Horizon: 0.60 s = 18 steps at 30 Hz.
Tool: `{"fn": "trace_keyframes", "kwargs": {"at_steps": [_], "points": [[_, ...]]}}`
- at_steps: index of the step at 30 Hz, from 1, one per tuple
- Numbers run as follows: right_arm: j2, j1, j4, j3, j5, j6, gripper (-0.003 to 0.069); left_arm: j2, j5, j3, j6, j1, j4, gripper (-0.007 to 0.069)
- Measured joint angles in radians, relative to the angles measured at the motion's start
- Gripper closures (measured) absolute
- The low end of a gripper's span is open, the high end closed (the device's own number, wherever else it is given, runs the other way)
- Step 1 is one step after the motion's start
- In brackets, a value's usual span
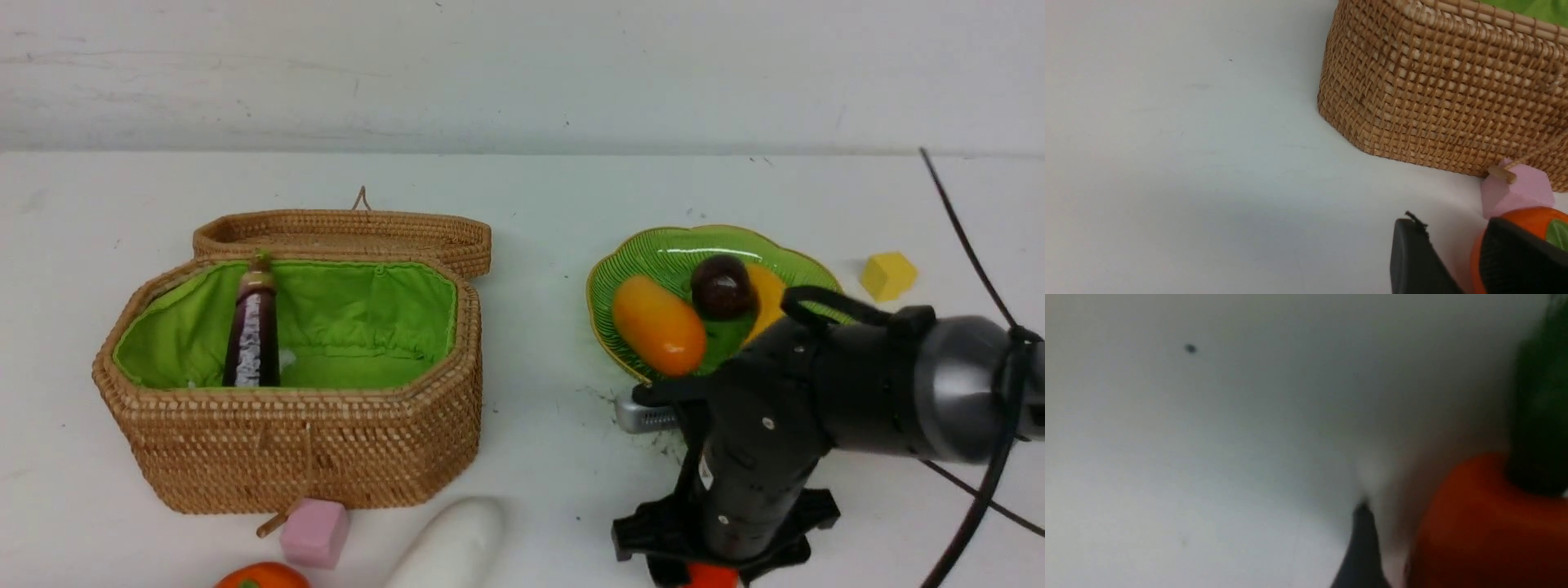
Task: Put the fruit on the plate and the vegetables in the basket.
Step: Use the right arm to grab a carrot and put it into the left basket
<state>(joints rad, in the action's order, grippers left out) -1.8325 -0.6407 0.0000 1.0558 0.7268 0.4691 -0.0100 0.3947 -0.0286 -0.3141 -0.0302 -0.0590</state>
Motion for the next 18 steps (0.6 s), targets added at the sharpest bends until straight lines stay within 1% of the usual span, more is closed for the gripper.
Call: {"fn": "trace_keyframes", "kwargs": {"at_steps": [2,4,6,7,11,14,15,16,17,18], "points": [[-0.004,0.0,0.022,0.009,0.005,-0.098,0.0263,0.0,0.0,0.0,0.0,0.0,0.0,0.0386],[0.005,0.002,0.072,0.018,0.016,-0.203,0.0264,0.0,0.0,0.0,0.0,0.0,0.0,0.0386],[0.025,0.003,0.155,0.038,0.043,-0.338,0.026,0.0,0.0,0.0,0.0,0.0,0.0,0.0386],[0.037,0.003,0.171,0.056,0.051,-0.376,0.026,0.0,0.0,0.0,0.0,0.0,0.0,0.0386],[0.14,0.003,0.215,0.236,0.03,-0.654,0.026,0.0,0.0,0.0,0.0,0.0,0.0,0.0386],[0.165,0.003,0.286,0.449,-0.021,-0.943,0.026,0.0,0.0,0.0,0.0,0.0,0.0,0.0386],[0.161,0.003,0.303,0.474,-0.024,-0.986,0.026,0.0,0.0,0.0,0.0,0.0,0.0,0.0386],[0.151,0.003,0.341,0.525,-0.03,-1.073,0.026,0.0,0.0,0.0,0.0,0.0,0.0,0.0386],[0.108,0.003,0.445,0.637,-0.025,-1.258,0.026,0.0,0.0,0.0,0.0,0.0,0.0,0.0386],[0.073,0.003,0.508,0.686,-0.009,-1.357,0.026,0.0,0.0,0.0,0.0,0.0,0.0,0.0386]]}}
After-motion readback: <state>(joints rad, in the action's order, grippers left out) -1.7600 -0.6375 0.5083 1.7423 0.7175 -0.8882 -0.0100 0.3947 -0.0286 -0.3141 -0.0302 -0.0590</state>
